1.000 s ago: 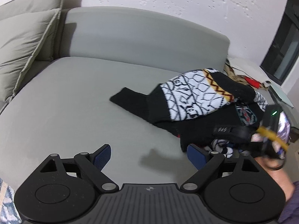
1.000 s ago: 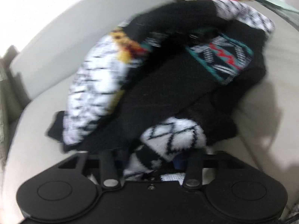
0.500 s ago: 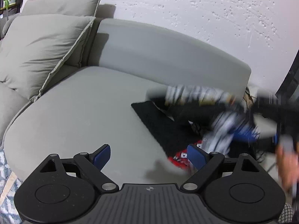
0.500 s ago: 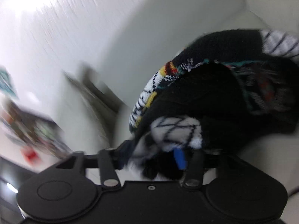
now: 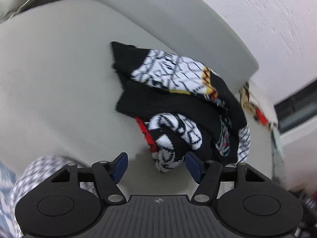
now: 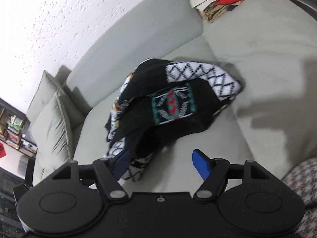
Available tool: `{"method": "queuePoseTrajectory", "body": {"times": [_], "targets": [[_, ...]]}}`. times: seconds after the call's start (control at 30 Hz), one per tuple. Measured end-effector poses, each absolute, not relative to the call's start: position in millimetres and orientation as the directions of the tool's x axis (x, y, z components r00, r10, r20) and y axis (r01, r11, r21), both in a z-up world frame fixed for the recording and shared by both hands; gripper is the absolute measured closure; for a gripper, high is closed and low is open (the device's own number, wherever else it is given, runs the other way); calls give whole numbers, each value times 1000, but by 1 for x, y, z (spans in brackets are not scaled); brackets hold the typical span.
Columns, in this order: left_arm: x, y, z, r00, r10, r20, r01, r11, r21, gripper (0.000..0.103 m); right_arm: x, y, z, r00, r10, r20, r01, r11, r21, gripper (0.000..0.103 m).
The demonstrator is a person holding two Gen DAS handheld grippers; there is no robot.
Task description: Fold clothes
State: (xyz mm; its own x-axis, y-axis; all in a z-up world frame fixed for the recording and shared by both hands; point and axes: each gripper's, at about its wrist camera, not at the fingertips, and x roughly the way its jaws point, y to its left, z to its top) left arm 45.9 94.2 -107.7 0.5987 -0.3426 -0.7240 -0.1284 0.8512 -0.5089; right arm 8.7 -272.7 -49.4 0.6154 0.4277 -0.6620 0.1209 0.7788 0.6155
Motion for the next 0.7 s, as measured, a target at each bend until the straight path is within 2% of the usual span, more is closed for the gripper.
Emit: {"method": "queuePoseTrajectory", "body": {"times": [0.03,0.07,0.1,0.13,0.2,0.3,0.4,0.5,0.53,0.57,0.63,0.7], "targets": [[51,86,-108,602,-320,-731,-102,878,-468,31,12,-276,-52,614,435,-658,133,766,629,33],[56,79,-108,606,-295,-738,-77,902,-424,29,15,-279,-55,618,440,-651,148,748,646,31],[59,71,-110,612,-267,-744,-58,924,-379,29,19,-281,-58,631,435,-642,166,733,660,28],[62,62,-112,616,-248,-748,-35,940,-340,29,24,-286,-60,656,412,-632,180,728,662,21],[68,46,-118,622,-228,-749,17,960,-278,30,41,-293,-68,701,312,-641,215,765,607,19],[76,25,-128,614,-193,-766,90,981,-174,37,70,-303,-81,717,160,-678,261,840,475,24],[83,11,-141,620,-138,-772,133,989,-71,40,102,-309,-103,687,120,-717,264,878,400,26],[93,5,-153,632,-99,-768,138,990,-14,47,126,-319,-128,679,129,-723,303,847,436,28],[95,5,-153,638,-95,-764,149,989,1,57,133,-321,-135,685,142,-714,303,836,457,28],[96,3,-152,646,-88,-758,167,985,28,68,141,-322,-141,689,154,-709,298,830,470,30],[100,2,-144,682,-30,-731,193,971,140,72,153,-319,-143,697,170,-697,265,842,470,32],[109,6,-130,728,43,-684,187,948,258,74,166,-305,-136,696,171,-697,192,891,411,59]]}}
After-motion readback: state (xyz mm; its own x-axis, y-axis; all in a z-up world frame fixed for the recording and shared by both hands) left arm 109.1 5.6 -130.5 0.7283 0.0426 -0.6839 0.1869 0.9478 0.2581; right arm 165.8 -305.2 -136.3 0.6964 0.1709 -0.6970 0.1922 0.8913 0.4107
